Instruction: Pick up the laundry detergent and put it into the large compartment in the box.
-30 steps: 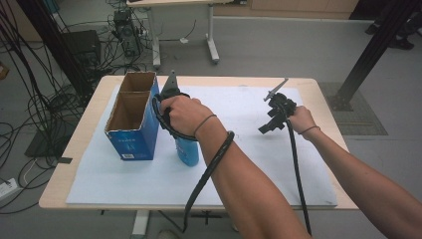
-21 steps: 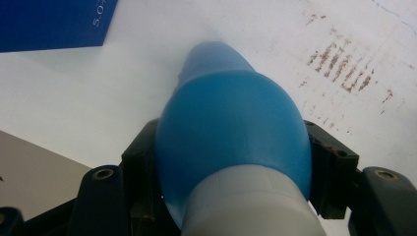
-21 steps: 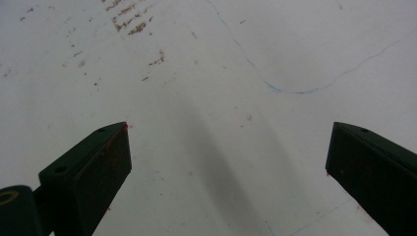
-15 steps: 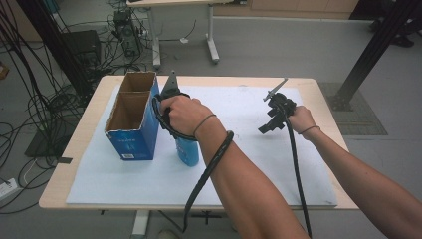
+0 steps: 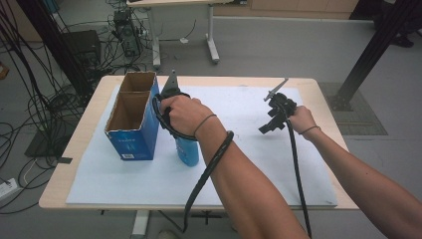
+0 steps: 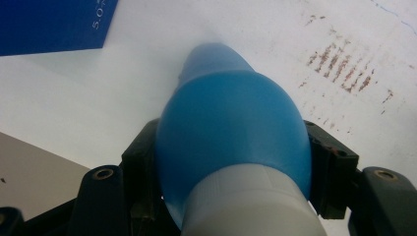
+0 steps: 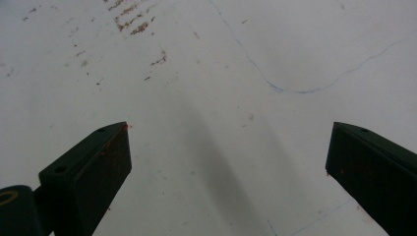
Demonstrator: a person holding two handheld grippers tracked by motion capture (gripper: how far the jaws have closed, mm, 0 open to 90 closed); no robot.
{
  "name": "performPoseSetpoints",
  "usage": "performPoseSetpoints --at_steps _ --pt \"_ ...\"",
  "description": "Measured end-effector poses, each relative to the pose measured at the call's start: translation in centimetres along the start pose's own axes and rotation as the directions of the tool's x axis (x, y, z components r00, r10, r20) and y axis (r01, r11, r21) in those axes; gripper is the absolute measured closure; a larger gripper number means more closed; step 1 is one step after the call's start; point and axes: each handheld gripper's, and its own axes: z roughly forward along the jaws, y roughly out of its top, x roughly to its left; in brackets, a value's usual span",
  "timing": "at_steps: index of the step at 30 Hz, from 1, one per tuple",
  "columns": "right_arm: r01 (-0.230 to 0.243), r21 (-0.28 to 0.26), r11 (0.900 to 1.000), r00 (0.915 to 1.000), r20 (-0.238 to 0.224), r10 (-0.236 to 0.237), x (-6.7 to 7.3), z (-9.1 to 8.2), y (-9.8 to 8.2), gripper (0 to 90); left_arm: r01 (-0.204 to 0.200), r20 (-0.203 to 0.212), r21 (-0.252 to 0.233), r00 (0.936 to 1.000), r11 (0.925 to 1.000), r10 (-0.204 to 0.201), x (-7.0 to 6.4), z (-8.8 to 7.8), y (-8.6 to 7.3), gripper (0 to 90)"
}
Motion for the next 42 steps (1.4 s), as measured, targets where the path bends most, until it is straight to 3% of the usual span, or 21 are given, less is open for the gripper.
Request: performPoseSetpoints --at_steps 34,42 --pt "0.002 0.006 1.000 1.0000 0.001 -0.002 0.25 0.04 0.19 3.4 -0.005 0.004 -0.002 1.0000 1.0000 0.005 0.04 -0.01 -0.06 36.3" --pt "0.007 0.011 1.000 0.9999 0.010 -0.007 0.58 -0.14 0.37 3.4 -0.038 0.016 0.014 0.9992 0.9992 0.038 0.24 -0.14 0.08 36.7"
